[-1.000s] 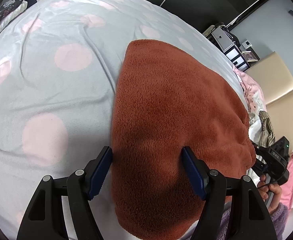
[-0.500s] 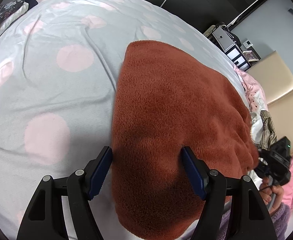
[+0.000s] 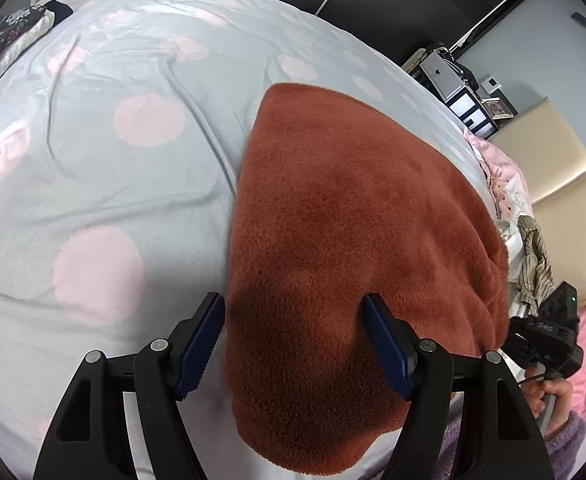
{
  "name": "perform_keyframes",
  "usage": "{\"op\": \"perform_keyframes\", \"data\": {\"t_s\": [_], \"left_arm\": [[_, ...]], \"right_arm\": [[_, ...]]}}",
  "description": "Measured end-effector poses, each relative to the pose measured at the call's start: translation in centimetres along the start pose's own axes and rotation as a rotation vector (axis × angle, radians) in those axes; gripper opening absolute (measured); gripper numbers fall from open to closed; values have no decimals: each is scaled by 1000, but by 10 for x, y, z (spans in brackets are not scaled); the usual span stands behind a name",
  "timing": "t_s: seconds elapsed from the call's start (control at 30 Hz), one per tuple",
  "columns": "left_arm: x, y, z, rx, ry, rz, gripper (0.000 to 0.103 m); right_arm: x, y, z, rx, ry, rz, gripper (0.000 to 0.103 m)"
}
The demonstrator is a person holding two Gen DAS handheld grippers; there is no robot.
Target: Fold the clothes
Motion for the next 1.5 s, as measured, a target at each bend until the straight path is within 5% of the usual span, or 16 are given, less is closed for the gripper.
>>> {"op": "perform_keyframes", "data": {"t_s": [0.07, 0.2, 0.37, 0.47, 0.77, 0.97, 1.1, 1.17, 1.23, 1.37, 1.5], "left_arm": [[1, 0, 0, 1, -1, 2, 72], [2, 1, -1, 0, -2, 9, 72], [3, -2, -1, -12, -2, 8, 72], [2, 0, -1, -17, 0, 16, 72], [3, -1, -3, -14, 5, 21, 72], [3, 0, -5, -16, 9, 18, 72], [3, 1, -6, -16, 12, 19, 72], [3, 1, -6, -19, 13, 19, 72], [3, 0, -6, -15, 11, 15, 72], [2, 4, -6, -6, 9, 24, 72], [3, 9, -2, 10, -13, 45, 72]], "right_arm": [[-3, -1, 1, -59, 9, 38, 6], [1, -8, 27, 103, -92, -31, 10], [4, -4, 60, 247, -208, -27, 34], [3, -1, 53, 204, -176, -15, 58], [0, 13, 18, 126, -43, 21, 71], [5, -5, -8, 34, -9, -83, 78], [7, -11, -18, 93, 31, -130, 77], [8, -16, -20, 166, 39, -176, 53], [9, -18, -17, 210, 30, -196, 44], [5, 18, 11, 177, -79, 38, 30], [-2, 68, 36, 293, -174, 273, 26]]}}
Point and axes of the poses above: each gripper's, at about its wrist camera, not at the fingertips, and z roughly against the way its jaws point, y to its left, x to its top, the point moved 5 cm from there along -z, roughly the way its jaws point
